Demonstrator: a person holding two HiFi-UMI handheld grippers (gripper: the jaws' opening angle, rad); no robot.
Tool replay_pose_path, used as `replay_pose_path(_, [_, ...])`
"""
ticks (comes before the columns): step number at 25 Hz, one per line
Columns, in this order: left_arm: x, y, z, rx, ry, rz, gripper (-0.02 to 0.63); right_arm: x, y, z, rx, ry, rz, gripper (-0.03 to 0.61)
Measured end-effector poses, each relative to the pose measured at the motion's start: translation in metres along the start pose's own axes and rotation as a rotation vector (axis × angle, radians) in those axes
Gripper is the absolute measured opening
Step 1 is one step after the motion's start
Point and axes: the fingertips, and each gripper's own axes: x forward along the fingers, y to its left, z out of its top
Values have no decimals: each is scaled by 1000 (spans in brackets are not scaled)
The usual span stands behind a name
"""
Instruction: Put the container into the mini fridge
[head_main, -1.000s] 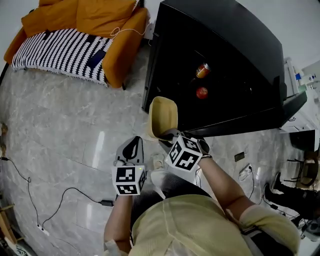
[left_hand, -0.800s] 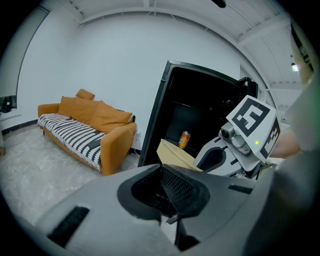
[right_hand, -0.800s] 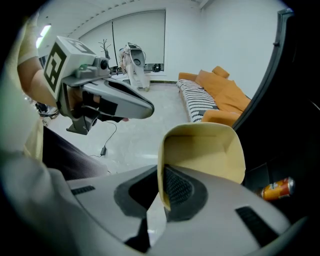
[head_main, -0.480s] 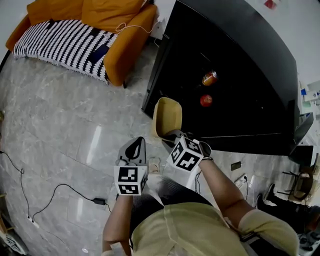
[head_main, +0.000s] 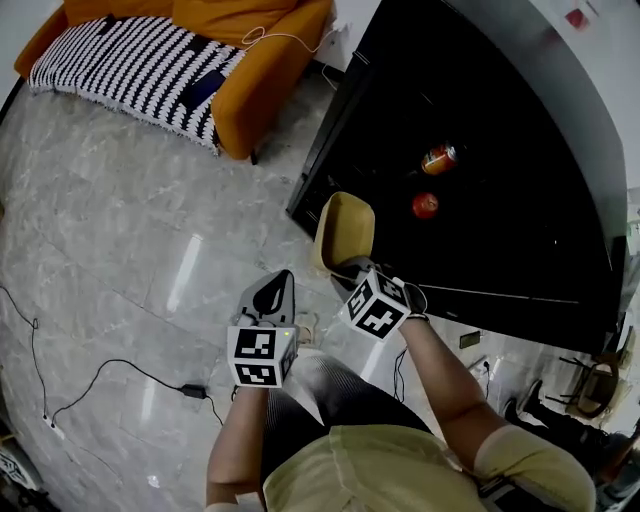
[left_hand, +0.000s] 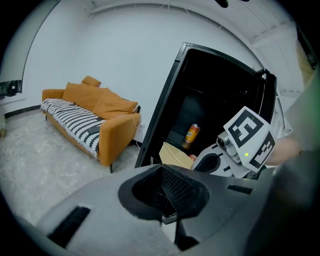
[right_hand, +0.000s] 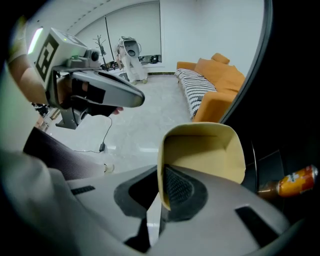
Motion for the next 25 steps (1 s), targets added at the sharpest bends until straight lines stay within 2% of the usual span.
replay_pose_path(10, [27, -5, -17, 67, 11, -21, 21, 33, -21, -17, 3, 39, -20, 35])
replay_pose_path(25, [59, 15, -35, 40, 21, -15, 21, 64, -61, -31, 61, 83, -98, 35])
